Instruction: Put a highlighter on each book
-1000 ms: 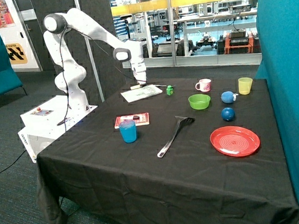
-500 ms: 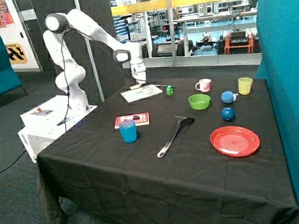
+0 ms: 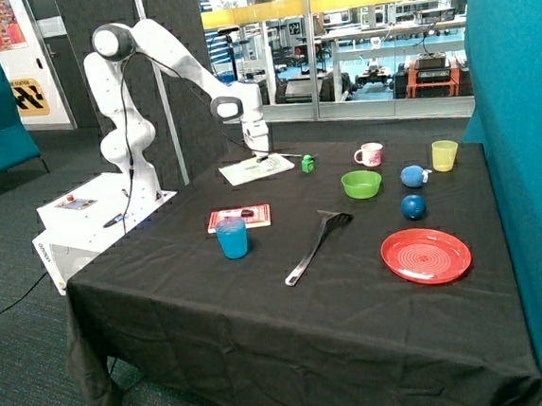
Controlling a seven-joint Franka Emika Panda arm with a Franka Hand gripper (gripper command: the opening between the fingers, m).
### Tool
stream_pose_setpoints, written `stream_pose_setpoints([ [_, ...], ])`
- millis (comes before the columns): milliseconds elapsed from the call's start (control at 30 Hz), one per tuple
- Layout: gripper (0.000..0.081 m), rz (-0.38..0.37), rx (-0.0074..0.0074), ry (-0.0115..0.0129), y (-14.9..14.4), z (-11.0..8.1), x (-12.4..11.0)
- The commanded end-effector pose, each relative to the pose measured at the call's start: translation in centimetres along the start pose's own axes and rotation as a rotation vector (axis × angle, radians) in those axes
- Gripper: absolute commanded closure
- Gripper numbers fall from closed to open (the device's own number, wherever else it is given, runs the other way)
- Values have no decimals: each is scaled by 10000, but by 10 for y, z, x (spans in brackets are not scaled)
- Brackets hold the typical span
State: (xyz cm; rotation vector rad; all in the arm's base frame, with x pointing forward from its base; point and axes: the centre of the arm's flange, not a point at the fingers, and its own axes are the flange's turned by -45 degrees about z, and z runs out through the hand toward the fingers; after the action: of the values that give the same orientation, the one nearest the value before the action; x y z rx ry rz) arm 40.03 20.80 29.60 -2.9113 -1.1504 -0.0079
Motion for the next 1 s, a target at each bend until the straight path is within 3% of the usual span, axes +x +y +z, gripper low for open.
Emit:
stream_pose_setpoints([
  [0,808,330,-87,-87,4,16,13],
  [200,808,351,-87,-86,7,15,15],
  [367,464,188,-87,-87,6,14,14],
  [433,373,169,-86,-87,6,13,14],
  [867,101,71,-86,-88,4,12,15],
  [967,115,57,-86,-88,4,13,14],
])
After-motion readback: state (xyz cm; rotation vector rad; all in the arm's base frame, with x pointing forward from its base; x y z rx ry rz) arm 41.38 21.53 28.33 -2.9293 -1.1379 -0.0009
